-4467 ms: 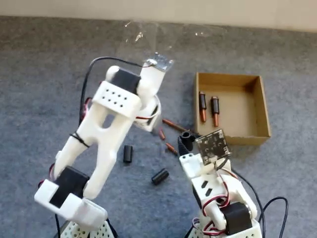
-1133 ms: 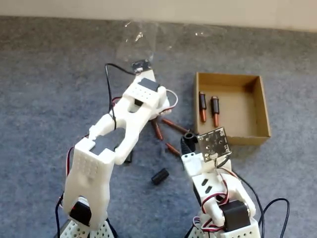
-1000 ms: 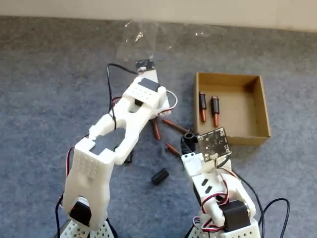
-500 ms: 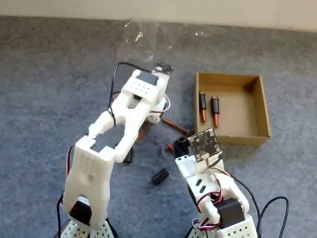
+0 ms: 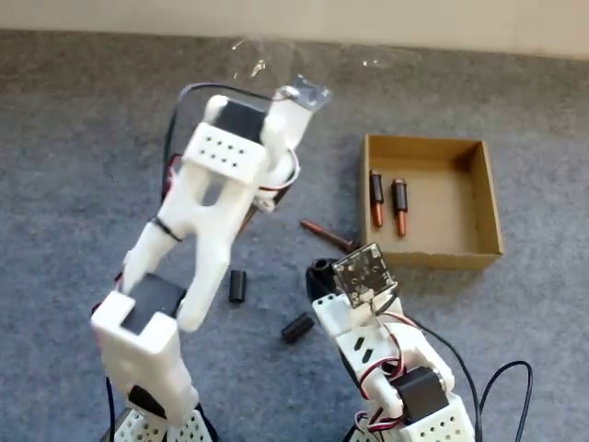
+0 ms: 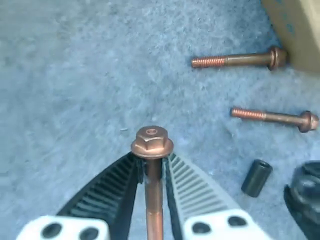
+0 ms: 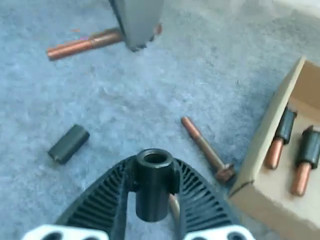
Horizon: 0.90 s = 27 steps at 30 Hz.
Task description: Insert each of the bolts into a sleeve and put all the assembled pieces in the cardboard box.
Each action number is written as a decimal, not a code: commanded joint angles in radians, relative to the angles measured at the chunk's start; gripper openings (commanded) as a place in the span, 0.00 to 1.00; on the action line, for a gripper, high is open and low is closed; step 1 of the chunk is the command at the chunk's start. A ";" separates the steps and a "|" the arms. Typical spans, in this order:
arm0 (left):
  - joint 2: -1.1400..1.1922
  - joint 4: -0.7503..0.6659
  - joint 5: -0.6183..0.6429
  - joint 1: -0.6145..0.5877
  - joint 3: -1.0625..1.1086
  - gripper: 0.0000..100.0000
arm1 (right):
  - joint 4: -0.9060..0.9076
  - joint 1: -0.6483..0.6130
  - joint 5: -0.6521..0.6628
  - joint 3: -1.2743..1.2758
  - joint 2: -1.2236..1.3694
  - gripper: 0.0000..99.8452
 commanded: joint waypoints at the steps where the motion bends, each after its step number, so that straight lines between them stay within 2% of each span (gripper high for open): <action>1: -0.145 0.023 -0.008 -0.044 -0.030 0.01 | -0.087 -0.018 -0.003 -0.002 -0.008 0.00; 10: -0.378 0.020 -0.011 -0.117 0.177 0.01 | -0.206 -0.036 -0.002 0.001 -0.008 0.00; 16: -0.555 0.017 -0.183 -0.117 0.348 0.01 | -0.305 -0.117 -0.008 0.001 -0.008 0.00; 21: -0.704 0.014 -0.198 -0.117 0.479 0.01 | -0.407 -0.157 -0.008 0.002 -0.008 0.00; 24: -0.799 -0.029 -0.198 -0.117 0.561 0.01 | -0.430 -0.159 -0.009 0.002 -0.008 0.00; 27: -0.915 -0.133 -0.193 -0.111 0.656 0.01 | -0.432 -0.159 -0.009 0.002 -0.008 0.00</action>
